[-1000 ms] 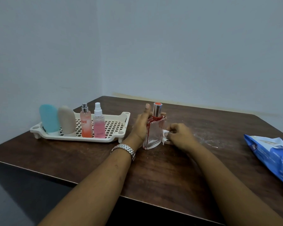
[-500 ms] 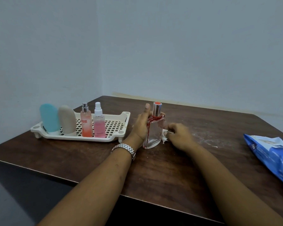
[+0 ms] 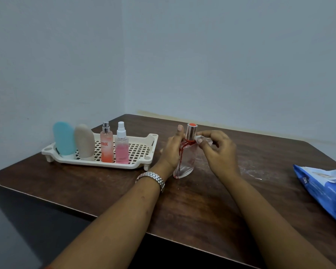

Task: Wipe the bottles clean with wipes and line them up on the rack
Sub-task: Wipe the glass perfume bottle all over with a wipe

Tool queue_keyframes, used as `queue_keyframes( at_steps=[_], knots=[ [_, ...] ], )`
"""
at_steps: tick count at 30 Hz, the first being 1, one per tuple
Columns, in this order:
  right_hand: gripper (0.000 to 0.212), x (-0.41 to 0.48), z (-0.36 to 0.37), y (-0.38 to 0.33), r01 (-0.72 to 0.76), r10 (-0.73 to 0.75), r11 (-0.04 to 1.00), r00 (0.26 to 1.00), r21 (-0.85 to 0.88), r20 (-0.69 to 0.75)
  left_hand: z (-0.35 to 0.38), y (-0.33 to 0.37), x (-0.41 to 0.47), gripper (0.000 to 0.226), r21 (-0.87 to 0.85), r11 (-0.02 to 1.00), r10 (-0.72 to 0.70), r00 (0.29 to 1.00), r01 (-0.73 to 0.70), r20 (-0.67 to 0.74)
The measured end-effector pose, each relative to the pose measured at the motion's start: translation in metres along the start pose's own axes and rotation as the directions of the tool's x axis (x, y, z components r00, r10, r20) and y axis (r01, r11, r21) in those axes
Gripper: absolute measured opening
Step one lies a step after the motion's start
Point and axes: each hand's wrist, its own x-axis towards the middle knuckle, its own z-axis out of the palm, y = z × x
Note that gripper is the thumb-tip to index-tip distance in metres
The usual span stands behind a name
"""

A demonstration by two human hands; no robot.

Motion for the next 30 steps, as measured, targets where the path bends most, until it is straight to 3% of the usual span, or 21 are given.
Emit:
queue_keyframes(
  at_steps=[2, 6, 10, 15, 18, 24, 28, 30],
  knots=[
    [0.012, 0.001, 0.0, -0.002, 0.071, -0.072, 0.993, 0.997, -0.098, -0.007, 0.0, 0.0, 0.0, 0.073, 0.015, 1.0, -0.016, 1.0, 0.016, -0.01],
    [0.015, 0.004, 0.003, 0.0, 0.09, -0.093, 0.978, 0.996, -0.19, -0.011, -0.003, 0.0, -0.002, 0.049, 0.074, 0.995, -0.063, 0.997, 0.066, -0.041],
    [0.021, 0.002, 0.004, -0.004, 0.107, -0.111, 0.968, 0.994, -0.229, -0.005, 0.0, 0.0, -0.002, 0.072, 0.039, 0.999, -0.01, 1.0, 0.011, -0.02],
    [0.011, 0.0, 0.003, -0.012, 0.076, -0.079, 0.996, 0.992, -0.037, -0.096, 0.002, 0.005, -0.007, 0.082, 0.065, 0.997, -0.047, 0.998, 0.05, -0.043],
    [0.006, 0.002, 0.006, -0.019, 0.025, -0.007, 0.994, 0.985, 0.102, -0.173, 0.003, 0.008, -0.01, 0.055, 0.08, 0.994, -0.066, 0.997, 0.07, -0.048],
    [0.015, -0.002, 0.005, -0.013, 0.02, -0.021, 0.999, 1.0, -0.025, -0.023, 0.006, 0.013, -0.014, 0.068, 0.01, 0.996, -0.088, 0.996, 0.088, -0.014],
    [0.01, -0.005, -0.001, -0.013, 0.199, -0.201, 0.97, 0.98, -0.142, 0.005, 0.005, 0.013, -0.016, 0.073, 0.051, 0.992, -0.11, 0.992, 0.113, -0.054],
    [0.007, -0.006, -0.001, -0.015, 0.273, -0.272, 0.945, 0.962, -0.179, 0.03, 0.008, 0.019, -0.021, 0.093, 0.071, 0.992, -0.106, 0.994, 0.108, -0.033]
  ],
)
